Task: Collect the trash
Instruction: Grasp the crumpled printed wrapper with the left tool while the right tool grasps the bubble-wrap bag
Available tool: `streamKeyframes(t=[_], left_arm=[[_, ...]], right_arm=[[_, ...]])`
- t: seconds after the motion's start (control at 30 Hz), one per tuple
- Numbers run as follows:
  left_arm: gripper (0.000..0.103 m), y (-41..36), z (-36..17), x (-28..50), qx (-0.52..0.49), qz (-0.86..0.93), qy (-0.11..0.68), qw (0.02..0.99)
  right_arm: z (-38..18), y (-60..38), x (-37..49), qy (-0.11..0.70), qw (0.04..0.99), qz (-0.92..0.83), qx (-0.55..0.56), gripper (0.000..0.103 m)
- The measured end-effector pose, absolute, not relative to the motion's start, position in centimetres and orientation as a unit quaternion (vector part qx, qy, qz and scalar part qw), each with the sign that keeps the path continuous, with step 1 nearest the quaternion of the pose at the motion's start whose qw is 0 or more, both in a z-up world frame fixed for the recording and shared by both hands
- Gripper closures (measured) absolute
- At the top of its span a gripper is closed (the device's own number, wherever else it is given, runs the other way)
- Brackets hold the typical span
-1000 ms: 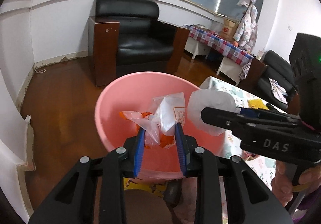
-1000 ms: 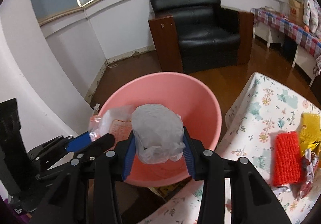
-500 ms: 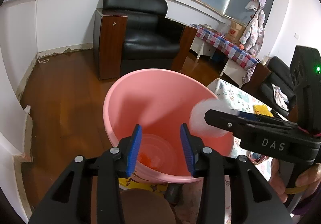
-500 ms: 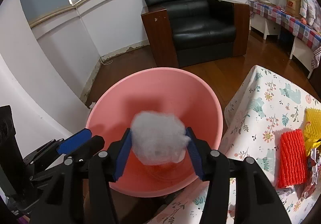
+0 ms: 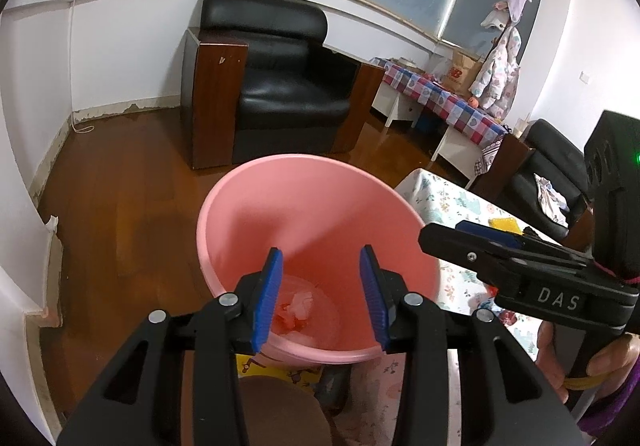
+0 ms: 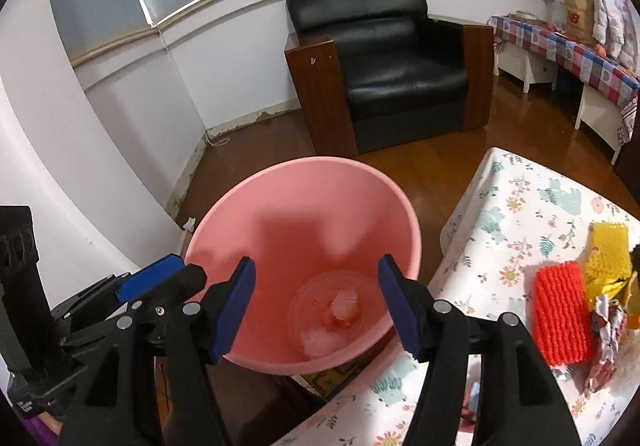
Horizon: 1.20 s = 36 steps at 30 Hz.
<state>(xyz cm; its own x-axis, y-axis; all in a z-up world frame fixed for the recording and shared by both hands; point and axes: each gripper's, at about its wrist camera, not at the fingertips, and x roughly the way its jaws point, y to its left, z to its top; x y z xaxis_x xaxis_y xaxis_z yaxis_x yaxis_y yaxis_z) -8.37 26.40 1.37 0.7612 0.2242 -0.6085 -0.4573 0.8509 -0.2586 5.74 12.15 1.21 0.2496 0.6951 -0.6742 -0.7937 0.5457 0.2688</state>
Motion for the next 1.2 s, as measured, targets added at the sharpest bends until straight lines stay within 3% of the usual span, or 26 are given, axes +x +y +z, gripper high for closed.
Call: streamKeyframes(t=[0.67,1.2], left_arm=[[0.063,19.2,3.0,-6.5,-0.152,0.092,0.295,0.939],[0.063,11.7,0.7,-1.5,-0.101,-0.004,0.357,0.929]], right_arm=[[1.3,-3.0,5.2,0.388,0.844,0.369,-0.031,0.04],[-0.9,-14.2,7.9,0.419,0.87,0.256,0.052,0.04]])
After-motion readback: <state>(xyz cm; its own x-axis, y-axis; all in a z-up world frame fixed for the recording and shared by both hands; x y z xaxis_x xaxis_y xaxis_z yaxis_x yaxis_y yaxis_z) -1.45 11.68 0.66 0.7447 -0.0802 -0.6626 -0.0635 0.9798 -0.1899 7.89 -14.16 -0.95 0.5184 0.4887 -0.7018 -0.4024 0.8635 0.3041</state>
